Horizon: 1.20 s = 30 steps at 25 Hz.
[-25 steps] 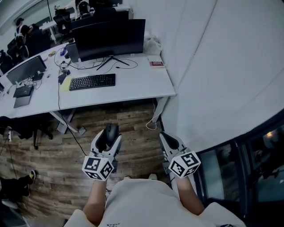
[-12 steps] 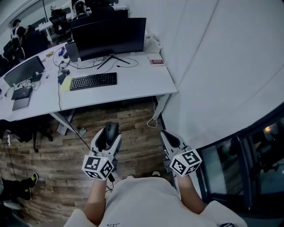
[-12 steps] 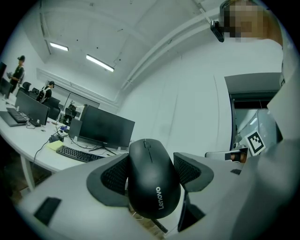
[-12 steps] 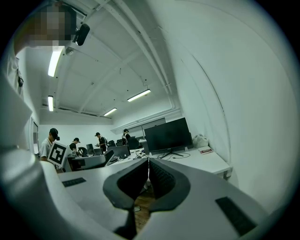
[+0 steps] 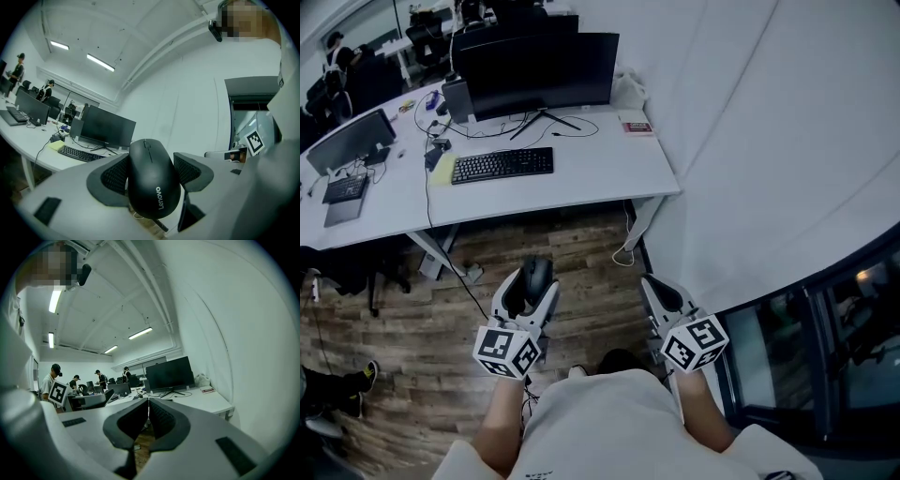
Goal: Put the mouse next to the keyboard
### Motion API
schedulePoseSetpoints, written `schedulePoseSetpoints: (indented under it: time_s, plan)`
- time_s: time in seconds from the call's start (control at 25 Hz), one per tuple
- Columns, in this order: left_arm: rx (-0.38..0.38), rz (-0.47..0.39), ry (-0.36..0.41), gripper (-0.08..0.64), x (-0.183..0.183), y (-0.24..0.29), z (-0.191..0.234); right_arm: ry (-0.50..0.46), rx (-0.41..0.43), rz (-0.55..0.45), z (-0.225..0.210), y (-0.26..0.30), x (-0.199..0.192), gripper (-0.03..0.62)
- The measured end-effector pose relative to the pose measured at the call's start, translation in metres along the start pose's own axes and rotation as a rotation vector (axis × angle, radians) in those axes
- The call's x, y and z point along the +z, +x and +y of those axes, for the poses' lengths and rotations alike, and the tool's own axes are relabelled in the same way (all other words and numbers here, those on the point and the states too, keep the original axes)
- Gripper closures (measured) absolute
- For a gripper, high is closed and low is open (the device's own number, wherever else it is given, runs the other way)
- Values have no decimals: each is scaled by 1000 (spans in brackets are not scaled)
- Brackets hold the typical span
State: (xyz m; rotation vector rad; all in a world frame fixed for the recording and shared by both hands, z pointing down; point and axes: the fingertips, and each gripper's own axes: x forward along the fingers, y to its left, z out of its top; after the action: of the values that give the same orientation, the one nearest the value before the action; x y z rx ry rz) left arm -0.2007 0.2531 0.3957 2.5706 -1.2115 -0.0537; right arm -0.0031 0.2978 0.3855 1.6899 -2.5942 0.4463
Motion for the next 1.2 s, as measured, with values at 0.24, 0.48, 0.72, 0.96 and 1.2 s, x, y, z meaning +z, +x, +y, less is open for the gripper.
schedulePoseSetpoints:
  time_s: [0.24,0.48,0.72,0.96,1.2]
  plan:
    - [10,15,4,252,1,2,5,13,17,8,0,11,-1,574]
    - [29,15,1,252,0,18,9,25,34,11,-15,25,-2,574]
    - [44,14,-2,253,0,48,12,24,51,15,-42,45,3,574]
    - [60,12,0,252,8,85,19,18,77,18,-69,74,16,574]
    - [86,11,7,253,18,122,24,20,112,23,-96,101,31,574]
